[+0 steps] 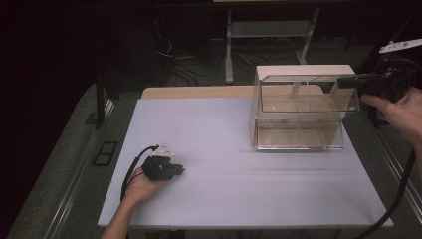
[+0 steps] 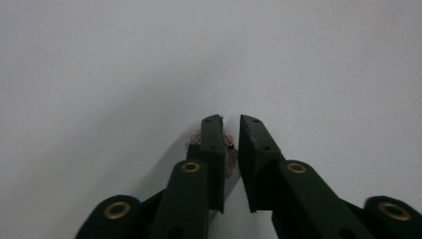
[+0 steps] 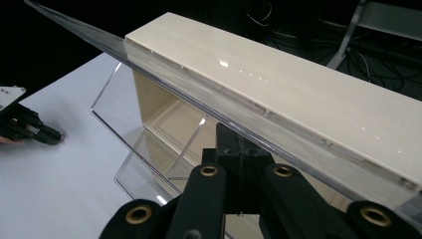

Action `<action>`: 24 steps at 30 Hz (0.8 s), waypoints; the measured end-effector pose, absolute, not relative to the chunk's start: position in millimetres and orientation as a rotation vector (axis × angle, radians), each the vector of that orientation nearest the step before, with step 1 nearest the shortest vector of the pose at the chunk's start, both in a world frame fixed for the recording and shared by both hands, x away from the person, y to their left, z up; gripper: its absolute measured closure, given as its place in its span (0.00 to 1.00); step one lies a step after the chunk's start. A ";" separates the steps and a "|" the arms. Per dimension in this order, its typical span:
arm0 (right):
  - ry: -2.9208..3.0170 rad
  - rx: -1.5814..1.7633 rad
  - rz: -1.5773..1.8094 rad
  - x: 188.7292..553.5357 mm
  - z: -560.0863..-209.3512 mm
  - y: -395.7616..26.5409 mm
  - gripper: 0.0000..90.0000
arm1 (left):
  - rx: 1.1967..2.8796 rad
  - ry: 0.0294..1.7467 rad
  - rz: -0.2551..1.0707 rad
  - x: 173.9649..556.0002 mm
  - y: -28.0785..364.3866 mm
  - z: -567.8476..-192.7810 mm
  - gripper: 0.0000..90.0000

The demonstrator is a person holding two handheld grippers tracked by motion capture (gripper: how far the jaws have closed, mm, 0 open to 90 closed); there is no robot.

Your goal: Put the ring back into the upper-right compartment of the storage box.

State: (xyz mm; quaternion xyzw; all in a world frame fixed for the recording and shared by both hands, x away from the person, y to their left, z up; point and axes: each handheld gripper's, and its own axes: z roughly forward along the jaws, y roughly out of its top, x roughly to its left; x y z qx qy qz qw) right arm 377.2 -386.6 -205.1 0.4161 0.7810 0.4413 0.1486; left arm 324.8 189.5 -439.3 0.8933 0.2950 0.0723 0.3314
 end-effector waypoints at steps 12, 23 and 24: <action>2.248 1.199 1.266 377.3 -204.6 -386.5 1.00 | 2.326 0.766 0.153 327.9 191.9 -439.8 0.96; 2.251 1.199 1.269 377.6 -204.5 -386.9 1.00 | 2.288 0.776 0.066 329.6 195.2 -439.4 0.96; 2.251 1.200 1.270 377.6 -204.5 -386.9 1.00 | 2.280 0.777 0.064 329.2 194.9 -438.7 0.96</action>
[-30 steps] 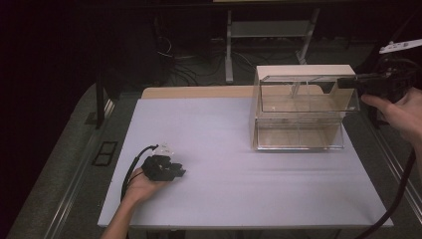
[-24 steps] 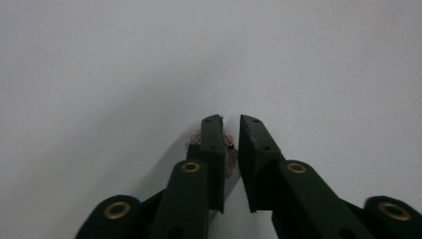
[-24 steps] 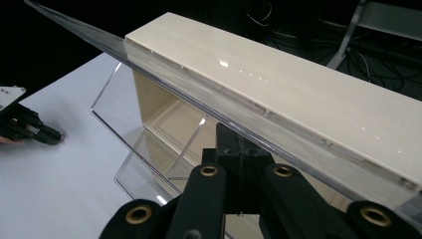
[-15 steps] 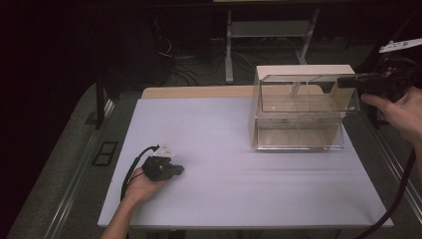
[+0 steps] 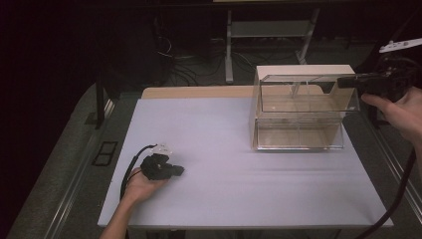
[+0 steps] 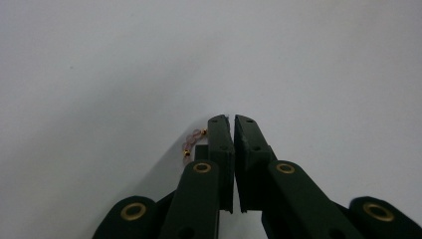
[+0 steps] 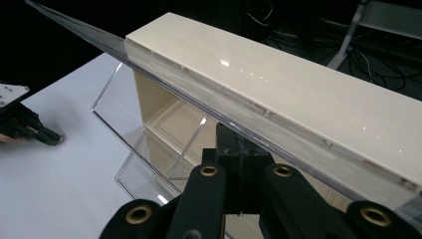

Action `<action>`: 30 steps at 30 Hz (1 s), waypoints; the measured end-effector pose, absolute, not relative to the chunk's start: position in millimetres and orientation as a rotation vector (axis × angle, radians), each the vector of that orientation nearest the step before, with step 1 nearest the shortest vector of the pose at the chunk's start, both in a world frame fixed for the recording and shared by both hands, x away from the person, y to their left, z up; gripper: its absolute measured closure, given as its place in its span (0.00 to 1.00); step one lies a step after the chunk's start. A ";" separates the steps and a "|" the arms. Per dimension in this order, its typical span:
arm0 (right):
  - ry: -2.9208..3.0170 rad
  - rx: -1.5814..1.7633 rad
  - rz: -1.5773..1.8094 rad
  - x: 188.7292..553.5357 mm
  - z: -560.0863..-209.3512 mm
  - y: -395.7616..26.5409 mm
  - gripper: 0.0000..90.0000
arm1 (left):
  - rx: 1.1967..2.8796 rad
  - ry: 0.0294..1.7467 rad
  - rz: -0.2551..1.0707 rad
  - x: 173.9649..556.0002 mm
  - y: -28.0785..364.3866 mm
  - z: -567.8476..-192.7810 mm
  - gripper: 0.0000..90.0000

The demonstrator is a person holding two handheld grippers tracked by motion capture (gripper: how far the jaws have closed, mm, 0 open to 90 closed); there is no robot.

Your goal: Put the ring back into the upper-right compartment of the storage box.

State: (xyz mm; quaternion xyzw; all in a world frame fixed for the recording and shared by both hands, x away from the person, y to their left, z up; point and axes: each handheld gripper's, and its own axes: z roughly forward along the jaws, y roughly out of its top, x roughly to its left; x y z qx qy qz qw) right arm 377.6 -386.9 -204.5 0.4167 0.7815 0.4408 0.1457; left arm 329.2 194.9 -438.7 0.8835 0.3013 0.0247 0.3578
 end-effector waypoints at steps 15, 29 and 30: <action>2.252 1.209 1.262 377.8 -203.8 -386.3 1.00 | 2.216 0.689 0.090 327.1 184.5 -399.9 0.96; 2.251 1.211 1.256 378.3 -203.4 -386.1 1.00 | 2.193 0.614 0.115 326.4 151.1 -361.4 0.96; 2.250 1.209 1.257 378.5 -203.5 -386.1 1.00 | 2.195 0.598 0.124 327.5 148.1 -358.1 0.96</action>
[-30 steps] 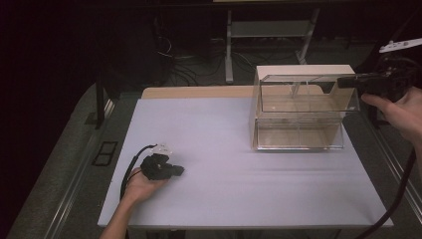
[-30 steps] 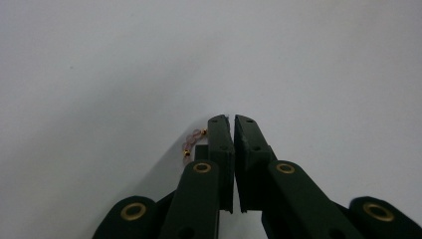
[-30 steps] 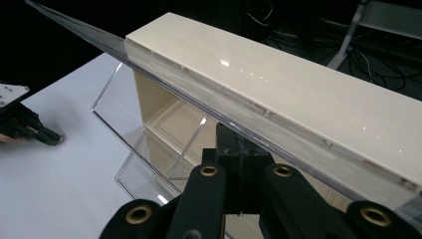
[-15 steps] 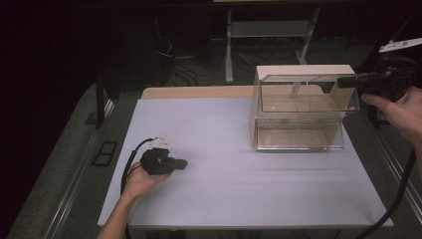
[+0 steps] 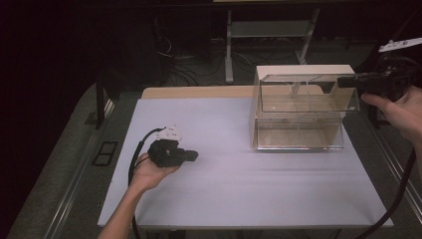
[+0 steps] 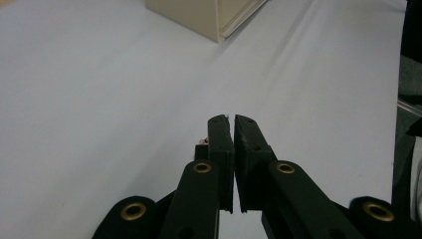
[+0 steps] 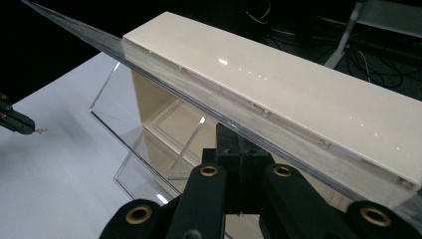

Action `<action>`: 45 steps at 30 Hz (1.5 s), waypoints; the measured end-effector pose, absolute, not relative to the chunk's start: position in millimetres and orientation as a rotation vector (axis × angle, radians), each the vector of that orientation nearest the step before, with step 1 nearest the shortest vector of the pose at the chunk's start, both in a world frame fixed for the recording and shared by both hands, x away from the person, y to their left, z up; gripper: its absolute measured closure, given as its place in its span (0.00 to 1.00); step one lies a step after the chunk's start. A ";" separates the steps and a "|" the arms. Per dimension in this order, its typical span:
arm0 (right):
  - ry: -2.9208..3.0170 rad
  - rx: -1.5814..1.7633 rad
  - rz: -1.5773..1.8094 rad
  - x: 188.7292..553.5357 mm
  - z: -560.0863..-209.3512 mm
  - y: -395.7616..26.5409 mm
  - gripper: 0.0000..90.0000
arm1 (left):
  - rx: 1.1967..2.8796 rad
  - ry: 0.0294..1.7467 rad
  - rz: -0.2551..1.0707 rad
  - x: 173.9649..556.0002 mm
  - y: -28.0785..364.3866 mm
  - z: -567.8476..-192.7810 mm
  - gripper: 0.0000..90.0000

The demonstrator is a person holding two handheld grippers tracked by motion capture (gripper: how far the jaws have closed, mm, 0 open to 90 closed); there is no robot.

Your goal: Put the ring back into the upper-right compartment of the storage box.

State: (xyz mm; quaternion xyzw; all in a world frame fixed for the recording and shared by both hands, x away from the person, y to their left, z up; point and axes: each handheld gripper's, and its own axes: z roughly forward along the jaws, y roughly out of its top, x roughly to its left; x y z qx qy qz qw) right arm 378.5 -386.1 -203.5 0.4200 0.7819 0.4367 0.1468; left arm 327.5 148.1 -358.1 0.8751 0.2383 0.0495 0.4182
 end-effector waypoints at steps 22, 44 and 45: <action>2.254 1.221 1.257 379.1 -202.5 -386.0 1.00 | 2.160 0.456 0.111 334.0 70.0 -305.6 0.96; 2.258 1.226 1.246 380.5 -201.0 -385.5 1.00 | 2.165 0.336 0.080 346.7 4.6 -264.5 0.96; 2.258 1.224 1.246 380.6 -201.1 -385.5 1.00 | 2.167 0.330 0.081 347.3 2.0 -262.8 0.96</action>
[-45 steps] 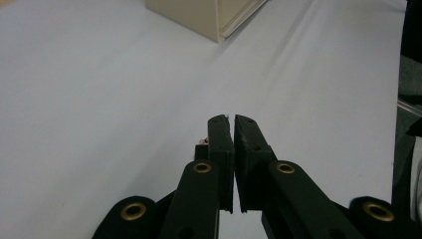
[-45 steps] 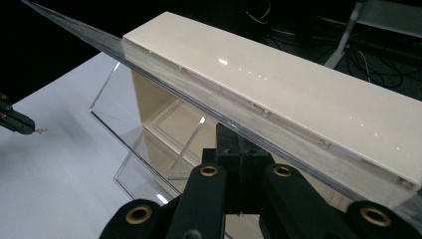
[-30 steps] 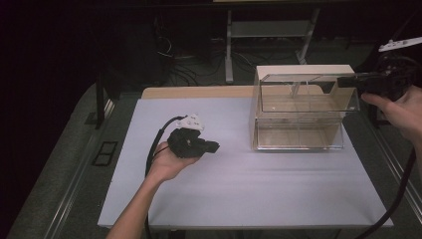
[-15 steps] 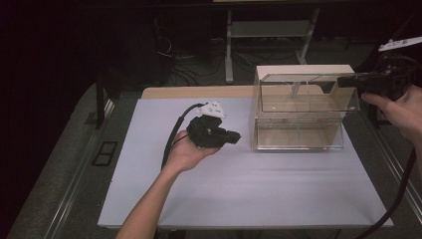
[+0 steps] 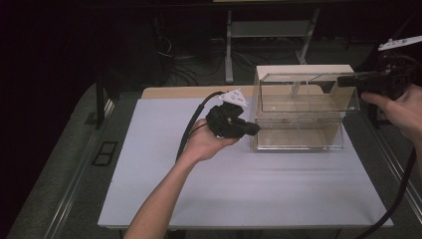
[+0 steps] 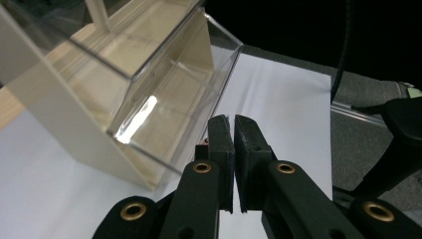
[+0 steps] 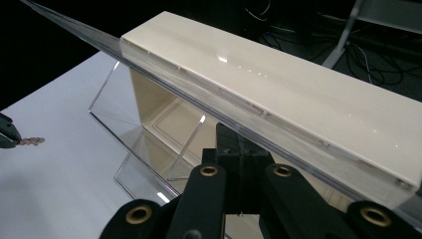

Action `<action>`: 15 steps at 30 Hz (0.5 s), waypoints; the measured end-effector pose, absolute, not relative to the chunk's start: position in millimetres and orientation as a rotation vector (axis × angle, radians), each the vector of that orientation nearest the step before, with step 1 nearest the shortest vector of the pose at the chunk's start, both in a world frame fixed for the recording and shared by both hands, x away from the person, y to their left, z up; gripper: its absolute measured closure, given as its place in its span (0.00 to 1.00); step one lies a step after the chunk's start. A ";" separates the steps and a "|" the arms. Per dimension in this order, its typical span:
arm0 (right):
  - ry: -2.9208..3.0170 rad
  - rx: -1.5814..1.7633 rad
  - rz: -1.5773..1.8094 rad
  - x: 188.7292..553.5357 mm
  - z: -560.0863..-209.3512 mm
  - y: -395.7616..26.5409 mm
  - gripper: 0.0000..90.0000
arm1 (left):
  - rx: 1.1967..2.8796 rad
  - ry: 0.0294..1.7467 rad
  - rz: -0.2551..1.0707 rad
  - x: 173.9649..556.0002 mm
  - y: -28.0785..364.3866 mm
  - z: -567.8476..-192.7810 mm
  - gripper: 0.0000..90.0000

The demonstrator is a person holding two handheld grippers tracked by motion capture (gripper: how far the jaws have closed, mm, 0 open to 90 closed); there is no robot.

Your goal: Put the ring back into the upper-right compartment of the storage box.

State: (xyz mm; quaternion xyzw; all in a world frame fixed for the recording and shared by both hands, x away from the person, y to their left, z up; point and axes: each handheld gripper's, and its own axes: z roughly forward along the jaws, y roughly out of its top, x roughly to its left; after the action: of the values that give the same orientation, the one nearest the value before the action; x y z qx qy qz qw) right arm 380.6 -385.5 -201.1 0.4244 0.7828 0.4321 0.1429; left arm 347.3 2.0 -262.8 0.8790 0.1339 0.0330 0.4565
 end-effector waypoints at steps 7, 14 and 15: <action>2.256 1.226 1.247 380.5 -201.0 -385.4 1.00 | 2.177 0.290 0.090 351.3 -18.9 -250.6 0.96; 2.255 1.223 1.245 380.8 -201.1 -385.3 1.00 | 2.187 0.267 0.088 357.7 -40.5 -244.3 0.96; 2.255 1.222 1.246 380.8 -201.2 -385.3 1.00 | 2.184 0.272 0.085 358.3 -43.5 -244.1 0.96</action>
State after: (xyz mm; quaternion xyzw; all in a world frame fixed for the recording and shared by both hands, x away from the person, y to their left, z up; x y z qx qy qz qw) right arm 380.8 -385.3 -201.2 0.4241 0.7824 0.4324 0.1447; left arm 358.3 -43.5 -244.1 0.8843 0.1102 0.0346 0.4524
